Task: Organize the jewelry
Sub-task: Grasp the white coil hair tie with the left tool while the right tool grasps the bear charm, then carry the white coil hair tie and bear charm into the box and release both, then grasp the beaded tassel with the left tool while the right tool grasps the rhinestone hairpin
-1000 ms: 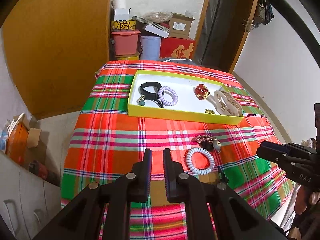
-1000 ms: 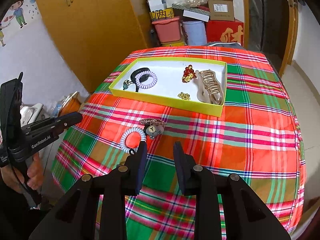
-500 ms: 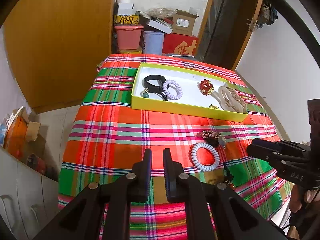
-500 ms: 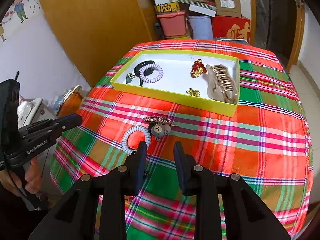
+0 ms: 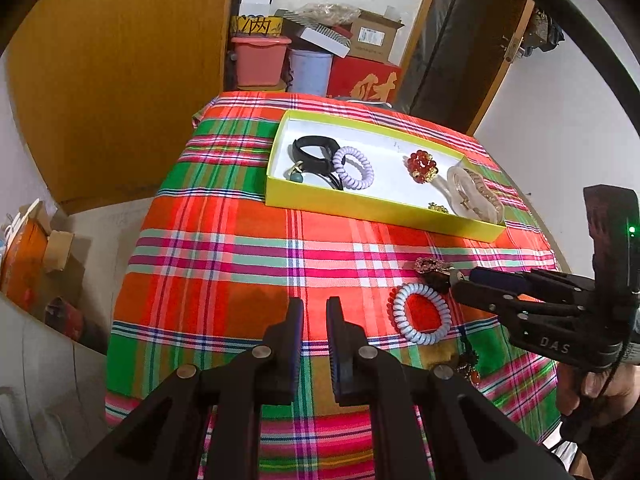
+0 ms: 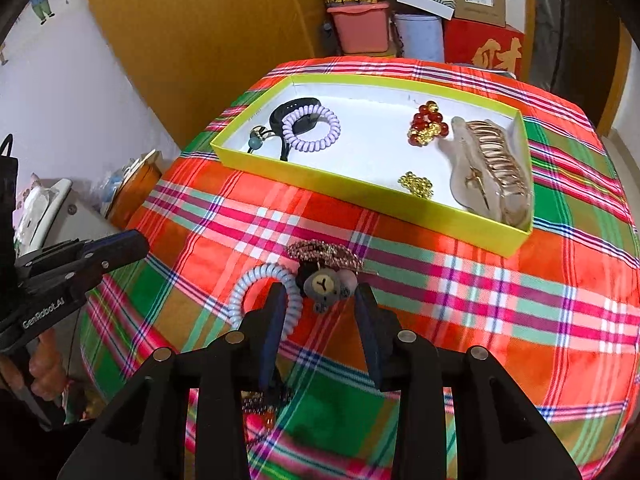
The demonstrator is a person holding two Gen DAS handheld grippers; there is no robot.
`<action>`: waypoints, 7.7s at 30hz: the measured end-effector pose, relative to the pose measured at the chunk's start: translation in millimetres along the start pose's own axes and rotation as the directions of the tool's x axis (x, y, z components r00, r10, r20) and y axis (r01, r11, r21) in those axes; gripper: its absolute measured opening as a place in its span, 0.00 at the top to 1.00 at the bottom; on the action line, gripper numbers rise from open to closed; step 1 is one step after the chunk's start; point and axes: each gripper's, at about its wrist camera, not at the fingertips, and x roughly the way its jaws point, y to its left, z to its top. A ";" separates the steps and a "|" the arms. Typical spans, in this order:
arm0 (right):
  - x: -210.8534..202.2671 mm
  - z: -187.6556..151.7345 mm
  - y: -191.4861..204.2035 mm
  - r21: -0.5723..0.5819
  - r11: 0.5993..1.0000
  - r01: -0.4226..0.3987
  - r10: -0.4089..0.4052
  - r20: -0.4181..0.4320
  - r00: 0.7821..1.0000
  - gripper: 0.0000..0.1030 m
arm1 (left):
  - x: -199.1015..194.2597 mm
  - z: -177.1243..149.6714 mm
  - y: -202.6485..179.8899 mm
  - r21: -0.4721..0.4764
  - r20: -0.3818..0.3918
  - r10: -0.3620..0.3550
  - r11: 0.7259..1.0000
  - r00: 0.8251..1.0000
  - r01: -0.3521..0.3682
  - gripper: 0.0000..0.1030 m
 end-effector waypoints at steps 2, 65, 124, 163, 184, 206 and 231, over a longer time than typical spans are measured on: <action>4.1 0.7 0.2 -0.004 1.000 0.003 -0.003 -0.010 1.000 0.65 | 3.7 0.5 -1.4 0.002 -0.007 -0.006 1.000 1.000 0.006 0.90; -89.0 -18.4 -34.1 0.104 0.993 0.055 -0.073 0.177 0.982 0.74 | -10.1 6.6 -46.7 0.094 0.057 -0.020 0.995 0.998 0.014 0.91; 16.6 62.9 -44.7 0.085 0.993 0.082 -0.088 0.072 0.994 0.72 | 100.3 107.3 -15.0 0.078 0.003 0.033 0.996 0.999 -0.033 0.91; -99.2 -37.2 -31.7 0.116 0.988 0.099 -0.117 0.156 0.981 0.69 | -27.1 -1.7 -55.0 0.112 0.042 -0.031 0.993 0.999 0.026 0.74; -107.1 -64.0 -27.7 0.124 0.990 0.066 -0.085 0.155 0.984 0.68 | -22.1 -41.8 -86.2 0.162 -0.027 -0.119 0.979 0.992 0.122 0.56; -87.0 -69.1 -40.4 0.148 0.987 0.064 -0.080 0.100 0.992 0.65 | 23.7 -65.6 -110.1 0.276 -0.091 -0.075 0.956 0.993 0.097 0.69; -32.3 -30.2 -33.2 0.141 0.990 0.025 -0.031 0.035 0.999 0.65 | 23.5 -30.5 -59.8 0.141 -0.030 -0.065 0.988 0.997 0.069 0.94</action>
